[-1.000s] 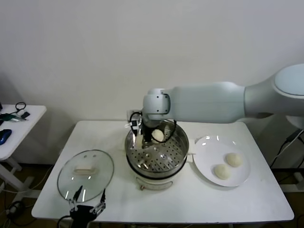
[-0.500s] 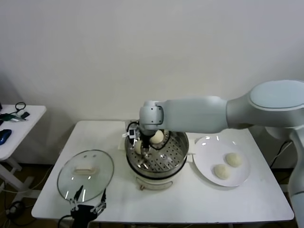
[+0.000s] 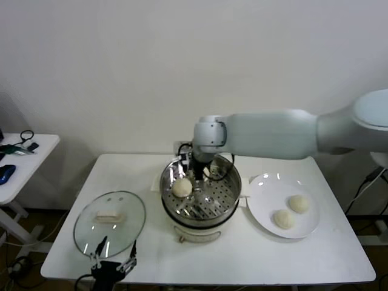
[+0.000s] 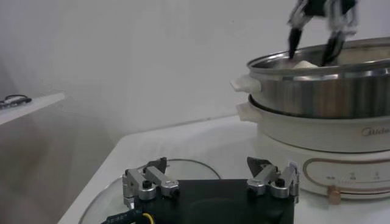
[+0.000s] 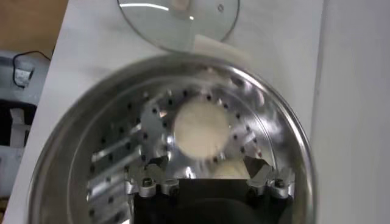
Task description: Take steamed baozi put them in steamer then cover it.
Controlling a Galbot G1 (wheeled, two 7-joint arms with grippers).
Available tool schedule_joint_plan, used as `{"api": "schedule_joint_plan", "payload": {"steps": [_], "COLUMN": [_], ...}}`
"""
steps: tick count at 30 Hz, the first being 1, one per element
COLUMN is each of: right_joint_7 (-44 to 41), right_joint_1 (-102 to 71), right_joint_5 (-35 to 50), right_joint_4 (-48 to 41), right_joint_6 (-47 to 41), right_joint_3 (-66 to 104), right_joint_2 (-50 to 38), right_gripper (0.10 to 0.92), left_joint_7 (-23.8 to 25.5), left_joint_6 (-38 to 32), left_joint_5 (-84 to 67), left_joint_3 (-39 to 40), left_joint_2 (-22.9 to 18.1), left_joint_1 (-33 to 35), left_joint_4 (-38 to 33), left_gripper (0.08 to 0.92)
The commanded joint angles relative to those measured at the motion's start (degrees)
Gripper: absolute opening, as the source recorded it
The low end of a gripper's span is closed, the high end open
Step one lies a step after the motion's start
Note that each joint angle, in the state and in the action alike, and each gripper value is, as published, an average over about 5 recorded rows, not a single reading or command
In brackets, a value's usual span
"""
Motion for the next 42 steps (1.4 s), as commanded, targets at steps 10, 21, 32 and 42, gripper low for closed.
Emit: {"api": "schedule_joint_plan", "payload": {"steps": [10,21,32,42], "right_joint_7": [-9.6,-9.1,-7.0,-5.3], "right_joint_1": [4.5,-23.4,-36.3,-41.6], "right_joint_5": [-23.1,-34.0,-35.7,-35.4], "right_joint_4": [10.9,1.6,-6.1,-8.1], "right_joint_6": [12.9,13.0,12.1,11.1], "right_joint_3": [-15.3,7.4,18.8,24.4], "right_joint_2": [-40.2,-41.8,-36.3,-32.9], "right_gripper": [0.823,0.823,0.823,0.823], "left_joint_7": [0.0,-0.2,-0.4,-0.4], "left_joint_6": [-0.1,-0.3,-0.4,-0.1], "left_joint_5": [0.2,1.1,1.2,1.2], "left_joint_3": [-0.1,0.5,0.2,-0.1], "left_joint_2": [-0.1,-1.2,-1.6,-1.6], "left_joint_1": [0.6,0.8,1.3,1.4], "left_joint_4": [-0.1,-0.4,-0.1,0.0], "left_gripper": [0.823,0.823,0.823,0.823]}}
